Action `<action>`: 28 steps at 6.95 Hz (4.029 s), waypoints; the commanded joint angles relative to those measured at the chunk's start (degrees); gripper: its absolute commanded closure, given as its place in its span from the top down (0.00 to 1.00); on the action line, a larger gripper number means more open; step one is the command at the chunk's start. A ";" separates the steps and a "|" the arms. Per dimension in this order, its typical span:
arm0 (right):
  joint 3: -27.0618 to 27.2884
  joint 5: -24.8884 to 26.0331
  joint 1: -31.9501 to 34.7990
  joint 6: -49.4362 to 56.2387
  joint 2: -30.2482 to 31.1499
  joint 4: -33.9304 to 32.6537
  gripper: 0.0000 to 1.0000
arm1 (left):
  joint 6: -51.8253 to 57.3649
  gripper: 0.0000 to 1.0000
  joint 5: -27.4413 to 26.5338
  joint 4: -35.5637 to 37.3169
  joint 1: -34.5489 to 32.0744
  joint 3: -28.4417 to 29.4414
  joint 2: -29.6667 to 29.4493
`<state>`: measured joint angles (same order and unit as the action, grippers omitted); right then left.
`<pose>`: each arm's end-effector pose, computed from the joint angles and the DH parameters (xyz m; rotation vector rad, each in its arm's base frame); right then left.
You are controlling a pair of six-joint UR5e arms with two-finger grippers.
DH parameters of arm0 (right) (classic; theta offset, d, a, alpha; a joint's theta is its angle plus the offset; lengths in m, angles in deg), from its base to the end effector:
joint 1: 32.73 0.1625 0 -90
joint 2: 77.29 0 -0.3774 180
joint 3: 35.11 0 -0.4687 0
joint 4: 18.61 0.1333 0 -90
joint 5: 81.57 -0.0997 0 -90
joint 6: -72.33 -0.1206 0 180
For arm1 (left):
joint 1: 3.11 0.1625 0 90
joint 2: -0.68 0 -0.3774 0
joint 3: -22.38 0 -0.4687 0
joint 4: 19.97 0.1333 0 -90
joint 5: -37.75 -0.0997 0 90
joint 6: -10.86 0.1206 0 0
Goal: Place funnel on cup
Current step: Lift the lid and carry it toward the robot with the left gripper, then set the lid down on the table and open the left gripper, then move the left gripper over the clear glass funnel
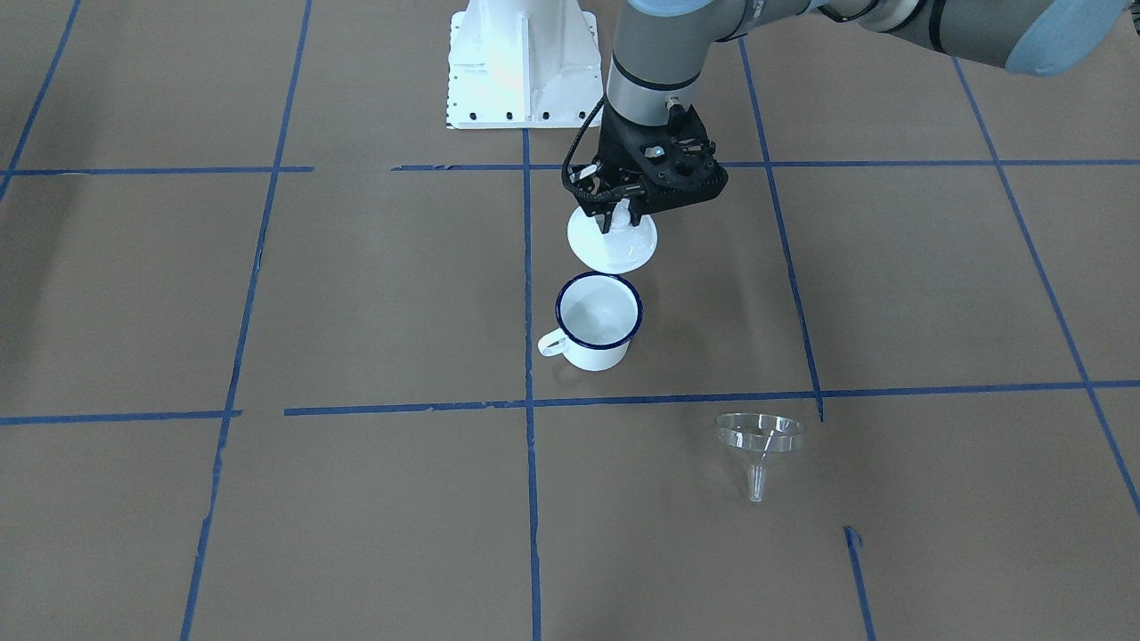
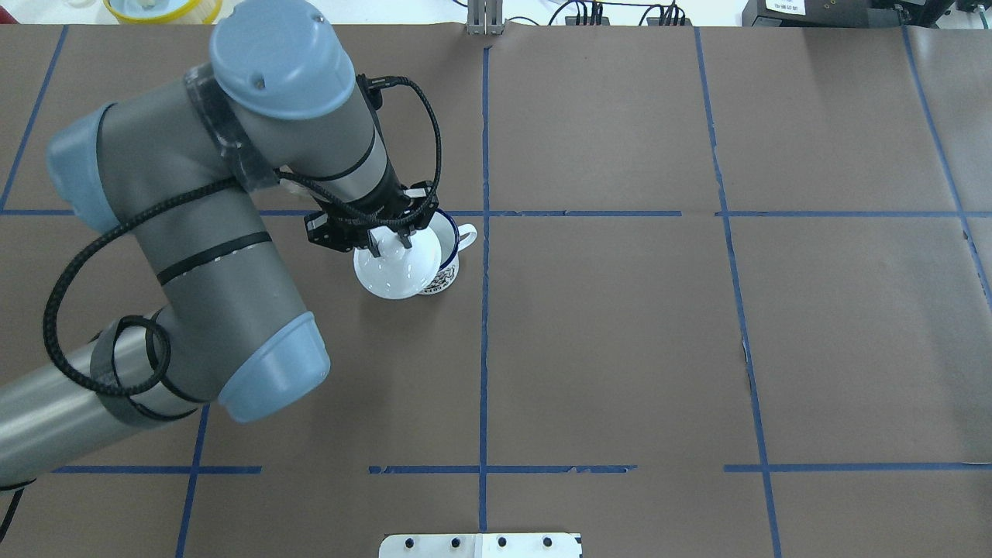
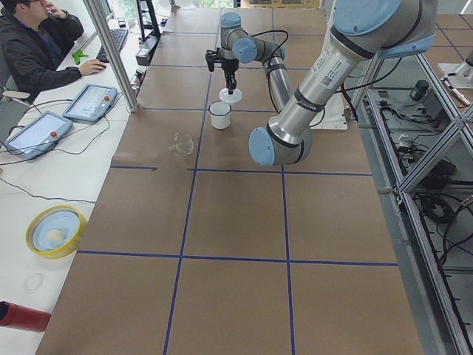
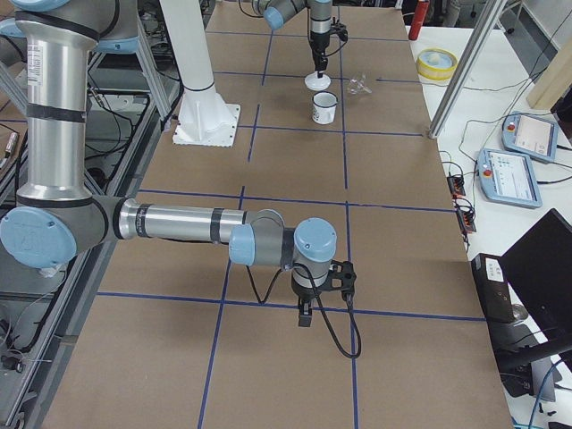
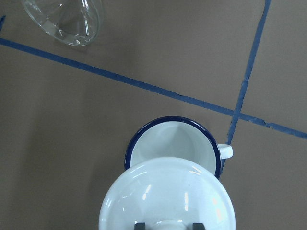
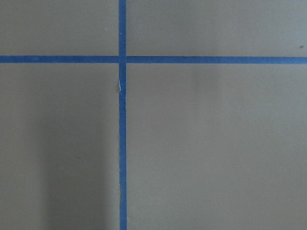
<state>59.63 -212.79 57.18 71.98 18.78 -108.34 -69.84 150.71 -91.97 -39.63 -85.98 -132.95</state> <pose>0.0530 -0.5268 0.6412 -0.0205 -0.7193 0.0110 0.4545 -0.4439 0.0325 -0.0561 0.8481 -0.2925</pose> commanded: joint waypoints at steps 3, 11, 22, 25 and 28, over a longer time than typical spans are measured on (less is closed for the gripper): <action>0.00 0.00 0.00 0.00 0.00 0.00 1.00 | -11.14 0.00 -9.40 -0.50 14.87 -0.36 3.90; 0.00 0.00 0.00 0.00 0.00 0.00 1.00 | -12.73 1.00 -10.56 -11.32 16.39 4.92 7.86; 0.00 0.00 0.00 0.00 0.00 0.00 1.00 | -36.87 0.94 -16.31 -58.69 -13.68 24.64 12.78; 0.00 0.00 0.00 0.00 0.00 0.00 1.00 | -48.84 0.94 -20.93 -54.08 -8.94 25.05 12.78; 0.00 0.00 0.00 0.00 0.00 0.00 1.00 | -52.70 0.85 -21.20 -51.84 -6.56 24.25 13.04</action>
<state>59.63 -212.79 57.18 71.98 18.78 -108.34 -120.28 129.68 -144.21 -47.26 -61.83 -120.08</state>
